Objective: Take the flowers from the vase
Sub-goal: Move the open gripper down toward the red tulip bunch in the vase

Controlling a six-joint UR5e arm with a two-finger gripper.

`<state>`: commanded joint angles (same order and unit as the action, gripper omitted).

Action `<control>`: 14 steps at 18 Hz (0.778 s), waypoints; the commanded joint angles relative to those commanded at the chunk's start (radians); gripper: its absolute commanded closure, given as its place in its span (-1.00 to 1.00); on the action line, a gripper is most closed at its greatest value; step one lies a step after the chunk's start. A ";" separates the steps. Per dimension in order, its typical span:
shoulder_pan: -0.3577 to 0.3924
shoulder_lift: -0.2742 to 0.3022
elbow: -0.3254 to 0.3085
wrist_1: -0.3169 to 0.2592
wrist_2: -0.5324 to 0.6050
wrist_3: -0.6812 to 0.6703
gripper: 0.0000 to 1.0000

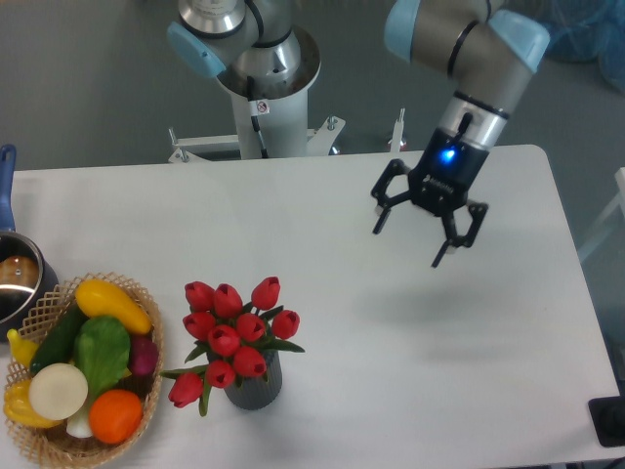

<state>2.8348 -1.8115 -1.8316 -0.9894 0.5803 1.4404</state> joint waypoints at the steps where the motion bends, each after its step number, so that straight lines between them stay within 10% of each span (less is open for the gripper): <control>1: -0.003 -0.006 -0.002 0.005 -0.022 -0.002 -1.00; 14: -0.175 -0.043 0.011 0.026 -0.028 -0.015 -1.00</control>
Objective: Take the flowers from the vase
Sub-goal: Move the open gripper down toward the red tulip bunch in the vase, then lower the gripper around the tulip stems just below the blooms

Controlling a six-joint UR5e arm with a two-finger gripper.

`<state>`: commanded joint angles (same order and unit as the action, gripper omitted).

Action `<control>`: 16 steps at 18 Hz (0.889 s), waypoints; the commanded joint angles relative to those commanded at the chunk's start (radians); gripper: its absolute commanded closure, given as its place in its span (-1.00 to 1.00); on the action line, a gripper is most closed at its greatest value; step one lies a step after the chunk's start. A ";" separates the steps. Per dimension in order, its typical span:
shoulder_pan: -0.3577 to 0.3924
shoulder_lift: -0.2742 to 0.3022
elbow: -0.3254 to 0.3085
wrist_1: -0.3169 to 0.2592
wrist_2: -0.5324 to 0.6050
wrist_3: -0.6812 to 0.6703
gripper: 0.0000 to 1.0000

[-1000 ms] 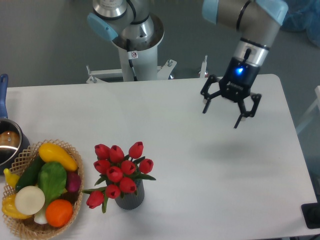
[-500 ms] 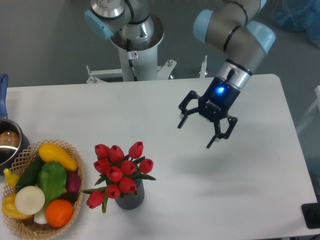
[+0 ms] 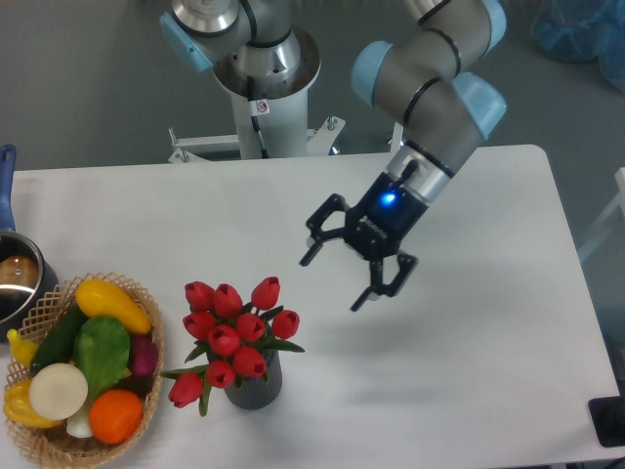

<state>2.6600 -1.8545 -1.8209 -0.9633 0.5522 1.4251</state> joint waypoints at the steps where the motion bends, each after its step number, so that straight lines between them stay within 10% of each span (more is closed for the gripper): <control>1: -0.011 -0.002 0.000 0.002 0.000 0.000 -1.00; 16: -0.109 -0.094 0.087 0.103 -0.011 -0.121 -1.00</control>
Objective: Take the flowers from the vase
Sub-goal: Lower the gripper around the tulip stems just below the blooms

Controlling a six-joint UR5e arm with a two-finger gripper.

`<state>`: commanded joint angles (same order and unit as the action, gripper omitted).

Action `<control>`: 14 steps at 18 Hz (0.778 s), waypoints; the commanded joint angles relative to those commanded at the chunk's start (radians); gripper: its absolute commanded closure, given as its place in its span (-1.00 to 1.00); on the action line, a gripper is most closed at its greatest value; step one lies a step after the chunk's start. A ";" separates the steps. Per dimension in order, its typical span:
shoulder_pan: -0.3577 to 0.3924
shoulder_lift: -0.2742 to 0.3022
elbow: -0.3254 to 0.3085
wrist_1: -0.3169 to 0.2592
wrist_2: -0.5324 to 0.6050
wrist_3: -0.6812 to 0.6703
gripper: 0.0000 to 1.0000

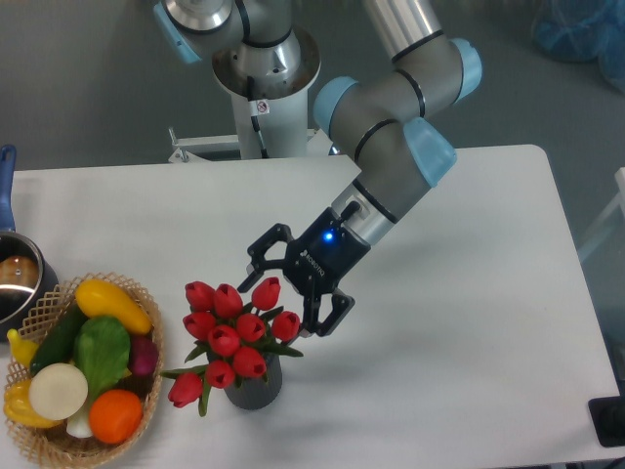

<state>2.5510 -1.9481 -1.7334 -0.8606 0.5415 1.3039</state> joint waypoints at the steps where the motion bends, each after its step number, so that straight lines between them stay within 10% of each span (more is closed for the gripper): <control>1: 0.000 0.000 0.003 0.002 0.000 0.000 -1.00; 14: -0.048 -0.005 0.011 0.009 0.000 -0.011 -1.00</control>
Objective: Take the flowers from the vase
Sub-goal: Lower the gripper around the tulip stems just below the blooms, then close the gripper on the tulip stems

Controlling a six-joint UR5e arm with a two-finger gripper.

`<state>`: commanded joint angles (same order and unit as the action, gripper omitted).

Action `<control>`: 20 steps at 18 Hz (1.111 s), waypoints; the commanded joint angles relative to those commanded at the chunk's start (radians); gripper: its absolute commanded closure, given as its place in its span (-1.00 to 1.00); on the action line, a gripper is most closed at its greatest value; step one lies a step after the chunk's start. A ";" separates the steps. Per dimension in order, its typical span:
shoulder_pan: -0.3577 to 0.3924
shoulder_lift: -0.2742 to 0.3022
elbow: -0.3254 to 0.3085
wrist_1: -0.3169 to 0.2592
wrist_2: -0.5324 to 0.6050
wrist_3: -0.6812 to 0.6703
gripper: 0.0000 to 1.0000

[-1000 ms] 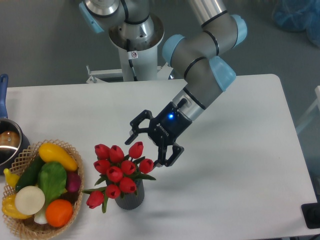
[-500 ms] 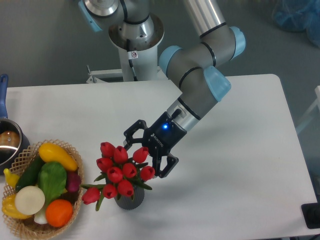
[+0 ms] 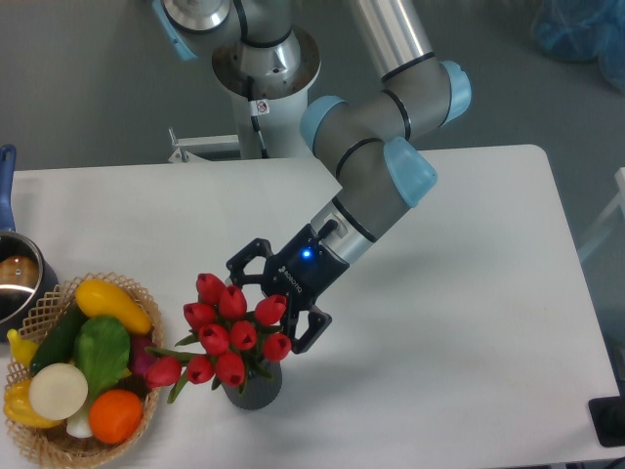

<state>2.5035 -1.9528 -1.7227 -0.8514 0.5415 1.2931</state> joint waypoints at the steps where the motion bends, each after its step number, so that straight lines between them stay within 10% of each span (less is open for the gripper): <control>1: -0.002 0.000 0.000 -0.002 0.000 0.002 -1.00; 9: -0.012 -0.008 0.003 0.005 -0.003 0.002 -0.99; 20: -0.012 -0.015 0.003 0.005 -0.003 0.000 -0.02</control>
<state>2.4912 -1.9681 -1.7196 -0.8468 0.5384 1.2932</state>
